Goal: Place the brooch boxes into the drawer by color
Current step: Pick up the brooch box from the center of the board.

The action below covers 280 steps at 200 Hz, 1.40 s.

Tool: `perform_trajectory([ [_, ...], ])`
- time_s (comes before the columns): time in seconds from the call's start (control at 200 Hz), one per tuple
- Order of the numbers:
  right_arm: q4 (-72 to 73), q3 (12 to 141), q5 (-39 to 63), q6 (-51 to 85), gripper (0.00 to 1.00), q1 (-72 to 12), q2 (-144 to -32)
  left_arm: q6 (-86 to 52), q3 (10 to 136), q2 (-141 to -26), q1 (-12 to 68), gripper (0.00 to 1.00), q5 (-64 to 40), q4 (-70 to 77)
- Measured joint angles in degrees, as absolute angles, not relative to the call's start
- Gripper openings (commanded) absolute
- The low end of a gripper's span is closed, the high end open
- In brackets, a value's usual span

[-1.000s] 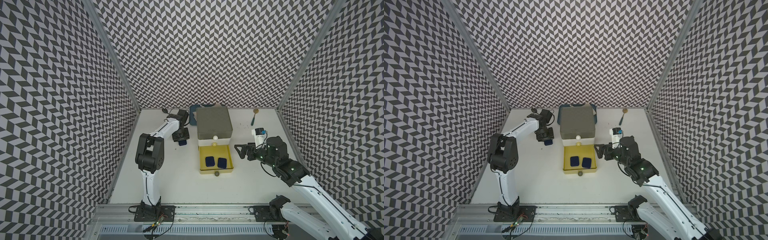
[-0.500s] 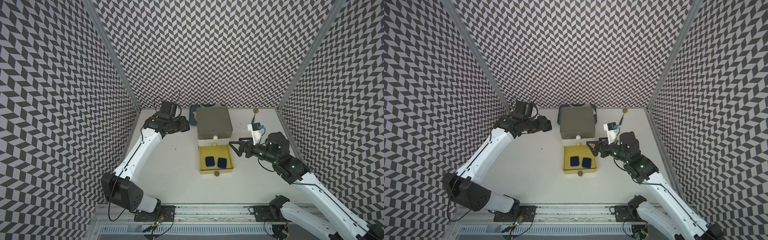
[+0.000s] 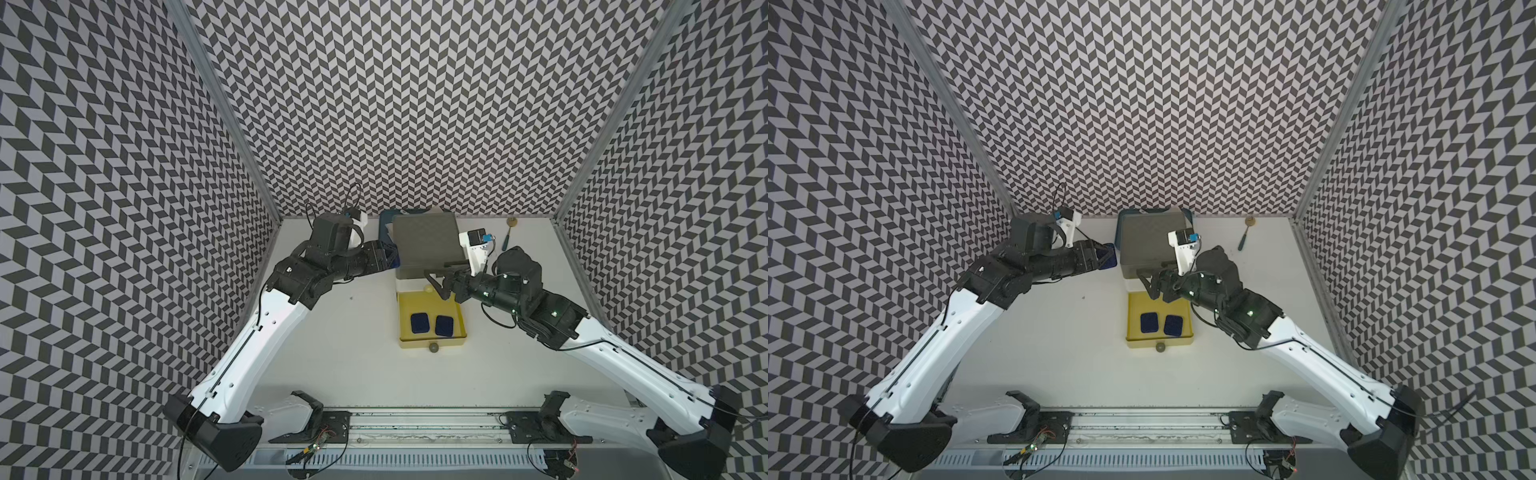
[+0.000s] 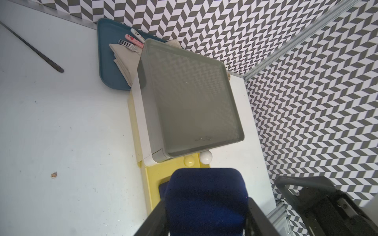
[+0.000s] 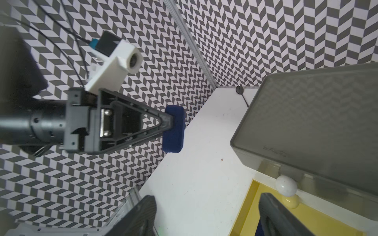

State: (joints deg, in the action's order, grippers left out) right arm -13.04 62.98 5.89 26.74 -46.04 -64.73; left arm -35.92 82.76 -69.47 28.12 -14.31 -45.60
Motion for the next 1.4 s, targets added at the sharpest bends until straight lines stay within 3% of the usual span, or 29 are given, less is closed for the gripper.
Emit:
perform_trajectory([
  [0.561, -12.3, 69.5, 0.0, 26.0, 0.78, -53.3, -72.3, -37.6, 81.9, -68.6, 32.1, 0.5, -14.5, -45.4],
  [0.816, -13.0, 71.0, -0.7, 26.0, 0.7, -53.6, -74.3, -37.9, 84.1, -69.4, 33.8, 0.5, -13.5, -45.5],
  [1.077, -12.9, 71.0, -1.1, 26.2, 0.46, -53.6, -74.3, -38.3, 84.2, -70.3, 35.3, 0.5, -12.7, -45.5],
  [1.247, -12.5, 71.0, -1.3, 26.3, 0.24, -53.7, -74.3, -38.4, 84.2, -70.5, 35.6, 0.51, -12.0, -45.5],
  [1.402, -12.3, 71.0, -1.3, 27.5, 0.13, -53.8, -74.3, -38.4, 84.3, -70.5, 35.7, 0.57, -11.8, -45.3],
])
